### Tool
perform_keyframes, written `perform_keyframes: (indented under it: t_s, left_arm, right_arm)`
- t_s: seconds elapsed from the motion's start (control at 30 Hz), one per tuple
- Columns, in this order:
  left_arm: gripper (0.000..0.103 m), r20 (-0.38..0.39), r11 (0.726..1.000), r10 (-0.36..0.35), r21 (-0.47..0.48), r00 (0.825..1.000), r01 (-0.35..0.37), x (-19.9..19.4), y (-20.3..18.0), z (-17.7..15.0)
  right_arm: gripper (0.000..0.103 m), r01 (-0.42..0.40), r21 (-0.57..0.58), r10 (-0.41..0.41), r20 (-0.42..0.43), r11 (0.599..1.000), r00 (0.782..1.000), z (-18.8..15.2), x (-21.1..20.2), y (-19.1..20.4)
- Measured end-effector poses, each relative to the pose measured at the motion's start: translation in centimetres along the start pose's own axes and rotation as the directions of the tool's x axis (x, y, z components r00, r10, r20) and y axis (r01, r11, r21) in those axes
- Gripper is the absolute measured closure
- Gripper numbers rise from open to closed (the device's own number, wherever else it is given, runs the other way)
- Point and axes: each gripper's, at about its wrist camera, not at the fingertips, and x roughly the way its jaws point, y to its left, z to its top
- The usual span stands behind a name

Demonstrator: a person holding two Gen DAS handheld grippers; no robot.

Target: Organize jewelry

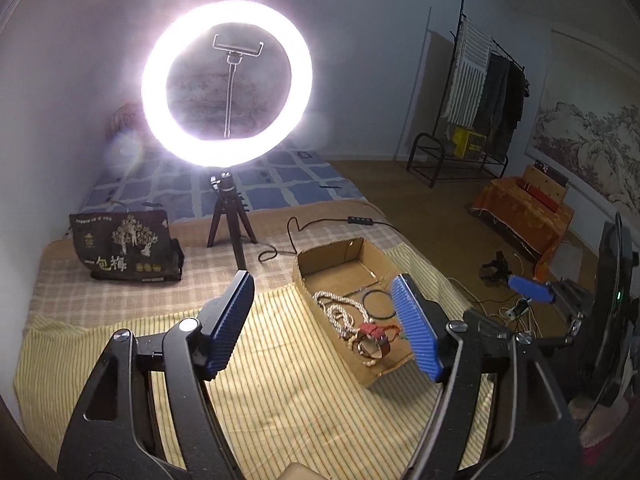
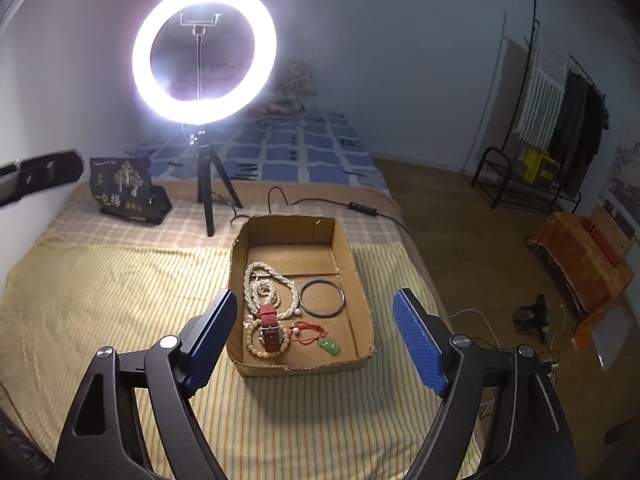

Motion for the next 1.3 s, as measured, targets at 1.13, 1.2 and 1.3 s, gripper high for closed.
perform_keyframes:
  t_s: [1.13,1.2,1.3]
  left_arm:
    - [0.008,0.010,0.998,0.062,0.015,0.998,-0.062,-0.1,-0.2,-4.0]
    - [0.008,0.006,0.997,0.072,0.024,0.997,-0.072,0.0,-0.2,-4.1]
    - [0.007,-0.003,0.996,0.085,0.036,0.996,-0.085,0.2,-0.2,-4.2]
  right_arm:
    - [0.023,0.022,0.055,-0.022,-0.001,0.998,1.000,-0.8,0.5,0.7]
    - [0.023,0.022,0.050,-0.022,0.000,0.998,1.000,-0.7,0.5,0.8]
    - [0.023,0.024,0.052,-0.025,0.004,0.998,1.000,-0.6,0.4,1.0]
